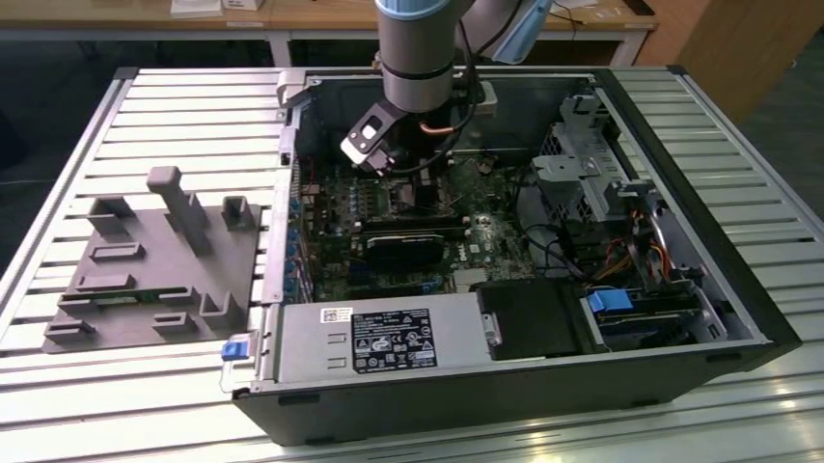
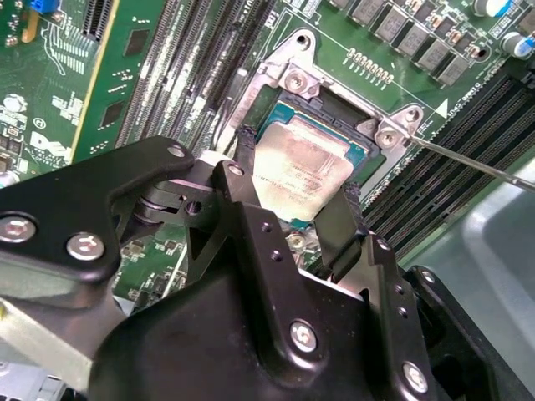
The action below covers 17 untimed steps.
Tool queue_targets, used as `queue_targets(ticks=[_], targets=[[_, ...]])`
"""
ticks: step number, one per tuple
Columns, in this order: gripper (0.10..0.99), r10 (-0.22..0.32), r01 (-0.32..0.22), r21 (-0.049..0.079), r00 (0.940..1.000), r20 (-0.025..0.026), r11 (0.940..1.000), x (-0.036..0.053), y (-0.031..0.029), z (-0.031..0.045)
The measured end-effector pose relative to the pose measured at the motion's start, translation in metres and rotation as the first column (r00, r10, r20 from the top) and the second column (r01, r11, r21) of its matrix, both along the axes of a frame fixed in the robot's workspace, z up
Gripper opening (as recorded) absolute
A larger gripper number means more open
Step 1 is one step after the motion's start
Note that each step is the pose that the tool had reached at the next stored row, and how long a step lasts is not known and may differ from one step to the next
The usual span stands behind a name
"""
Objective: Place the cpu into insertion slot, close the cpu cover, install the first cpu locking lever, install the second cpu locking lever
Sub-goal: 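Place the cpu into insertion slot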
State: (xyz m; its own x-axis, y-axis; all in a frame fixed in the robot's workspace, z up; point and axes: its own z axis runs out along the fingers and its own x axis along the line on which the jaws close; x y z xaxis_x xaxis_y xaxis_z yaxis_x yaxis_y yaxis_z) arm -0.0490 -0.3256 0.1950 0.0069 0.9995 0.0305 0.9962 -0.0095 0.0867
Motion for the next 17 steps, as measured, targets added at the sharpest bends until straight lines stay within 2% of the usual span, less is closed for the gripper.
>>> queue_targets(ticks=[10,11,15,17], targets=[[0.549,0.000,0.000,0.000,1.0000,-0.0001,1.0000,-0.0002,0.0005,-0.0003],[0.612,0.000,0.000,0.000,1.0000,-0.0001,1.0000,-0.0002,0.0006,-0.0003],[0.612,0.000,0.000,0.000,1.0000,0.0000,1.0000,-0.0002,0.0006,-0.0004],[0.612,0.000,0.000,0.006,1.0000,0.0000,1.0000,-0.0002,0.0006,-0.0004]])
